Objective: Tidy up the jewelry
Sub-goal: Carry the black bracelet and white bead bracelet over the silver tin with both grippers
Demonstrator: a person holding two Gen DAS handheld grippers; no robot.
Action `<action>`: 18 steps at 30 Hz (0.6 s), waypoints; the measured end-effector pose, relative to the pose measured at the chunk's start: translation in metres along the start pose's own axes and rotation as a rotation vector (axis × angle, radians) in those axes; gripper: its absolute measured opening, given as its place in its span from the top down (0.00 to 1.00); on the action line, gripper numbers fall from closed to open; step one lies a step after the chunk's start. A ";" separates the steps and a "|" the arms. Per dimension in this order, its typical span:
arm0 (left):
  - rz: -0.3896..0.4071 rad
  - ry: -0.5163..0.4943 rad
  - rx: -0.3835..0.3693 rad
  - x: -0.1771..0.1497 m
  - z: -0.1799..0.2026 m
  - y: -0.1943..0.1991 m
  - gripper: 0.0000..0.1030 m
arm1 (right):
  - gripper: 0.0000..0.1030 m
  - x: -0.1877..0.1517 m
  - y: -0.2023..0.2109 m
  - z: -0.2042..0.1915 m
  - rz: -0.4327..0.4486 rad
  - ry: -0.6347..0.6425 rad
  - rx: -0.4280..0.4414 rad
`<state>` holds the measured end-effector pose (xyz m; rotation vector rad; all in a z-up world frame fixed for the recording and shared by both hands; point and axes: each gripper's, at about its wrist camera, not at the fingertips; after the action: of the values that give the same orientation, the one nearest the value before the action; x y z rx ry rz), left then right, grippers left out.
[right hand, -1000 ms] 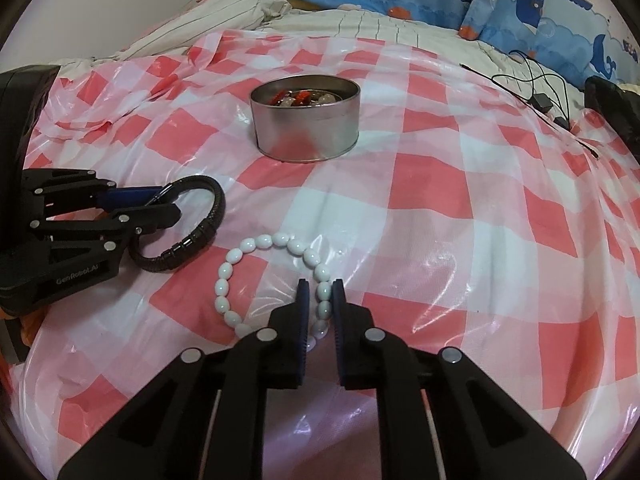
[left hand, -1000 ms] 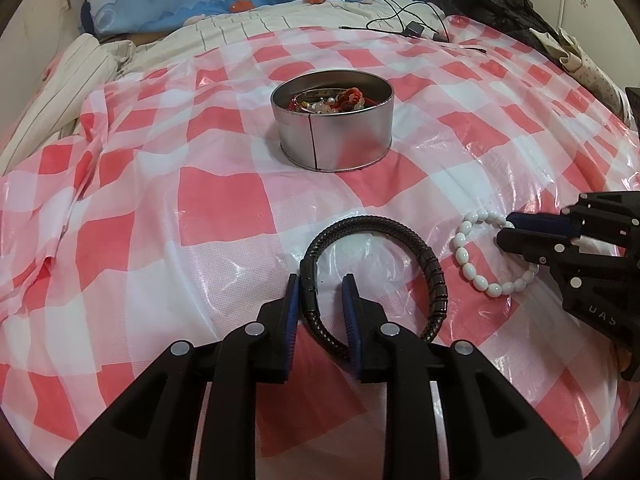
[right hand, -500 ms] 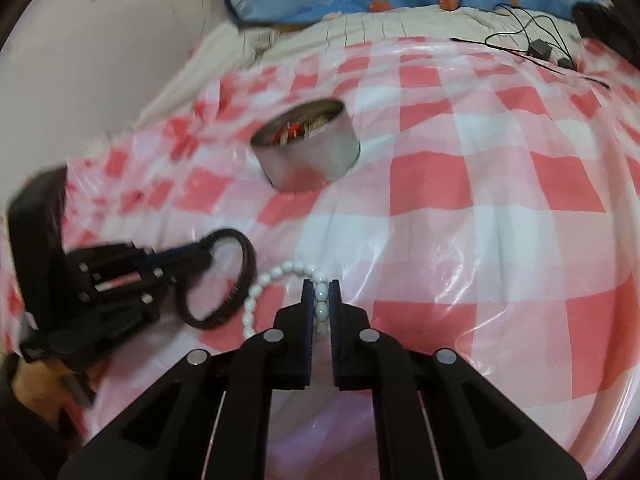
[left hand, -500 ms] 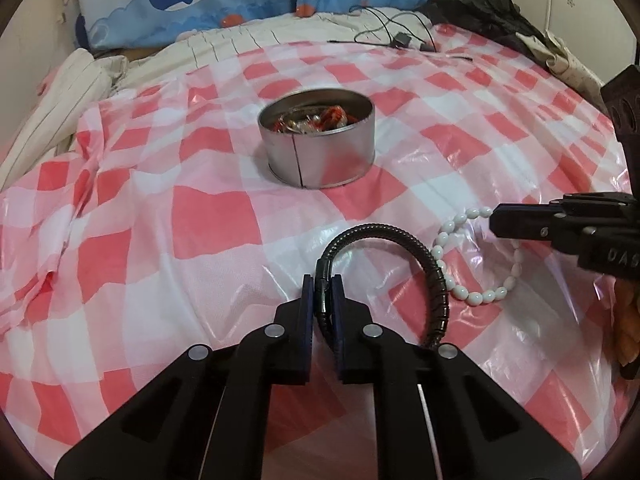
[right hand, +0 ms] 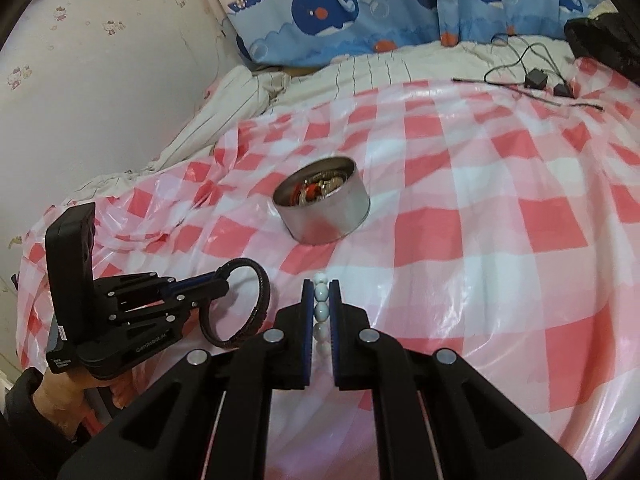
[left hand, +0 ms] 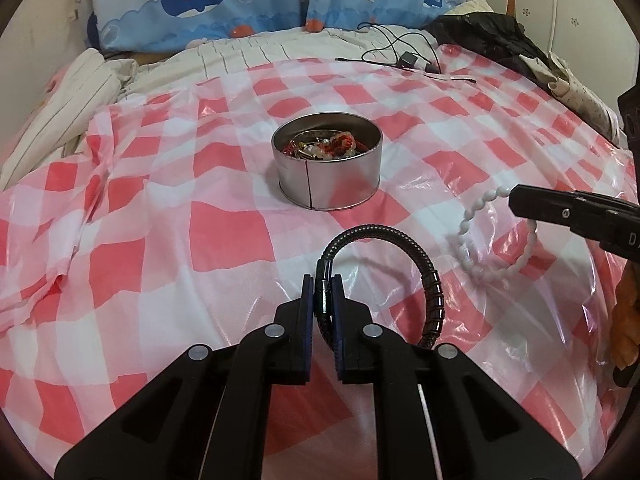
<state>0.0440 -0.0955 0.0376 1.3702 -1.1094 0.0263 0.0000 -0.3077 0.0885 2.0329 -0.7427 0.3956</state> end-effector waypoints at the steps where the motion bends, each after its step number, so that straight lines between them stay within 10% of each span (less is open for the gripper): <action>1: 0.000 0.002 -0.002 0.000 0.000 0.000 0.93 | 0.92 0.000 0.001 0.000 0.007 0.002 0.002; 18: 0.009 0.011 0.005 0.001 -0.002 0.001 0.93 | 0.92 0.003 0.008 -0.006 0.038 0.012 0.065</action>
<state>0.0449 -0.0939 0.0392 1.3683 -1.1074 0.0430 -0.0032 -0.3067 0.0984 2.0774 -0.7714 0.4594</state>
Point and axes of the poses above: each gripper's, at about its wrist camera, not at the fingertips, and y roughly against the way its jaws point, z to its right, x to its top, and after that the axes turned 15 degrees about -y, right-handed
